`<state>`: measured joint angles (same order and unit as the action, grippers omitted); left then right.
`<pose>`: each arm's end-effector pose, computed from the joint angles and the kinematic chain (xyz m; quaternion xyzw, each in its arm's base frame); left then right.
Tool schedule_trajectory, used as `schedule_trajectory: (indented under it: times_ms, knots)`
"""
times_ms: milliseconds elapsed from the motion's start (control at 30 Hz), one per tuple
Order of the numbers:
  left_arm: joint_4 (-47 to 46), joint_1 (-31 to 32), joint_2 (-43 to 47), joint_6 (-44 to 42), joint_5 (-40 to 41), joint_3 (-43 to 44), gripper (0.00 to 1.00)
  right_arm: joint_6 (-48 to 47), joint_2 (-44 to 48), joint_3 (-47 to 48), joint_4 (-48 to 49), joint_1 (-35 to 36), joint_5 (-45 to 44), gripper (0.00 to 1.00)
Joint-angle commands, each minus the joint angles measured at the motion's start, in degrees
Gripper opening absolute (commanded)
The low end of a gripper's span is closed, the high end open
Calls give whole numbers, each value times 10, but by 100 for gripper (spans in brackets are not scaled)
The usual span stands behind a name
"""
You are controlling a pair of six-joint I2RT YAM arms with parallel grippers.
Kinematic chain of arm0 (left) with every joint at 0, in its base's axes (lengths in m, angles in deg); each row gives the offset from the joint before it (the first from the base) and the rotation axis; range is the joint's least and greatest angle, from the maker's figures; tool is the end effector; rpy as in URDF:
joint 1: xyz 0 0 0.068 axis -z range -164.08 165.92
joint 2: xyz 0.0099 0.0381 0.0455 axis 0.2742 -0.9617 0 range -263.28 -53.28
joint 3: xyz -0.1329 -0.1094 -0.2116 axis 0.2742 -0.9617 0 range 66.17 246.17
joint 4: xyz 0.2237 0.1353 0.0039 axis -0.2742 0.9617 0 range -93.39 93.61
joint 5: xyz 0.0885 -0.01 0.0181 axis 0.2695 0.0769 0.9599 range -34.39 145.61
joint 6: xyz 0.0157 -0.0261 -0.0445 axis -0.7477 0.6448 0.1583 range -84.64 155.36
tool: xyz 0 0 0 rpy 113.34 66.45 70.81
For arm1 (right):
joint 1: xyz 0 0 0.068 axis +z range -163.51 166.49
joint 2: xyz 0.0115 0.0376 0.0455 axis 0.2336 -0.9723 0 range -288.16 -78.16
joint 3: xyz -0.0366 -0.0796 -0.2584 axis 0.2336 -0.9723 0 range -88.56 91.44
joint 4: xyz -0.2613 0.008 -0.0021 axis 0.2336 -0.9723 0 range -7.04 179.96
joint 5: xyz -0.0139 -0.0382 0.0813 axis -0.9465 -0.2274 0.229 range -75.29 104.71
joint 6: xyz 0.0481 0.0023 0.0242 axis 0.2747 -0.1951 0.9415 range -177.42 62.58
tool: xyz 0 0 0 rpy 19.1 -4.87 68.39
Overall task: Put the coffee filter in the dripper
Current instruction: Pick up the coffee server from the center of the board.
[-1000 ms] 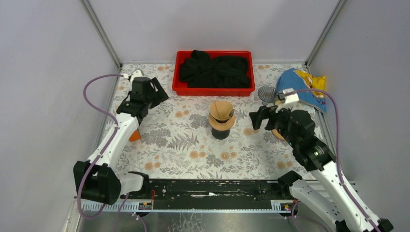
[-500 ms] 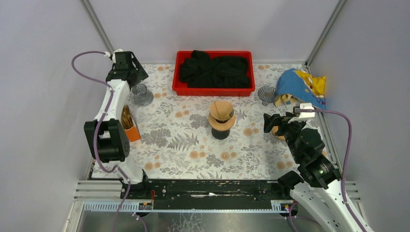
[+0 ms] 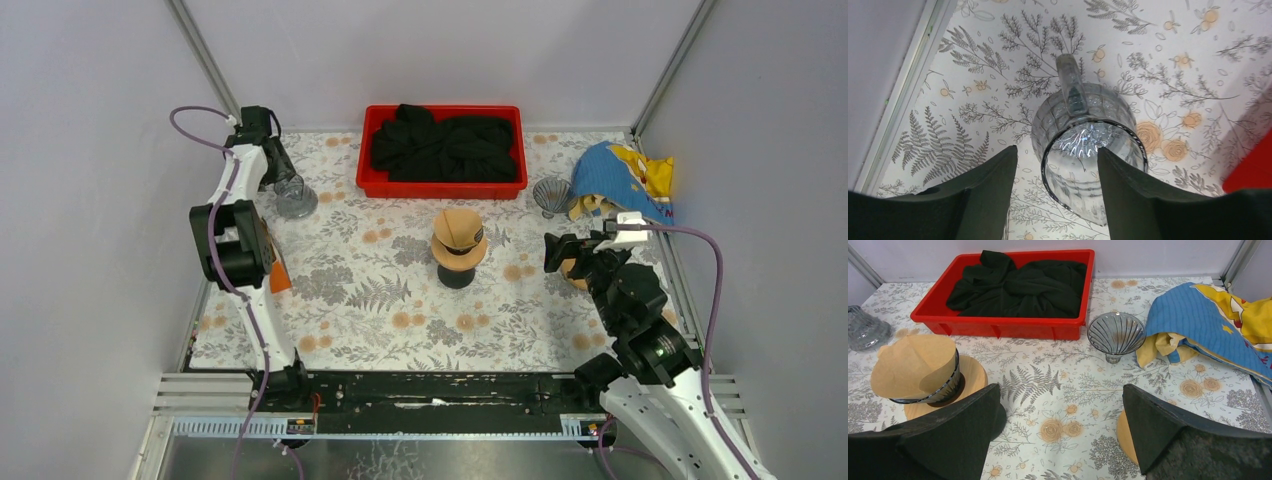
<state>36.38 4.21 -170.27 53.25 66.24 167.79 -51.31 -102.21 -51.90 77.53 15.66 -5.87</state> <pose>0.4434 0.0986 0.2523 -0.2695 0.9114 0.0722 0.3026 0.1040 0.0437 0.3334 -0.0149 0.7059 0.0910 0.7023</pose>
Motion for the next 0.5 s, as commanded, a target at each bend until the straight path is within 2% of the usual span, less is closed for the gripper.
schedule_trajectory:
  times_ms: [0, 467]
  knots:
    - [28, -10, -22, -32, 6, 34, 63, -10, -11, -1, 39, -3, -15, 99]
    - [42, -10, -59, -48, -41, 52, 22, -16, -19, -2, 39, -2, -17, 99]
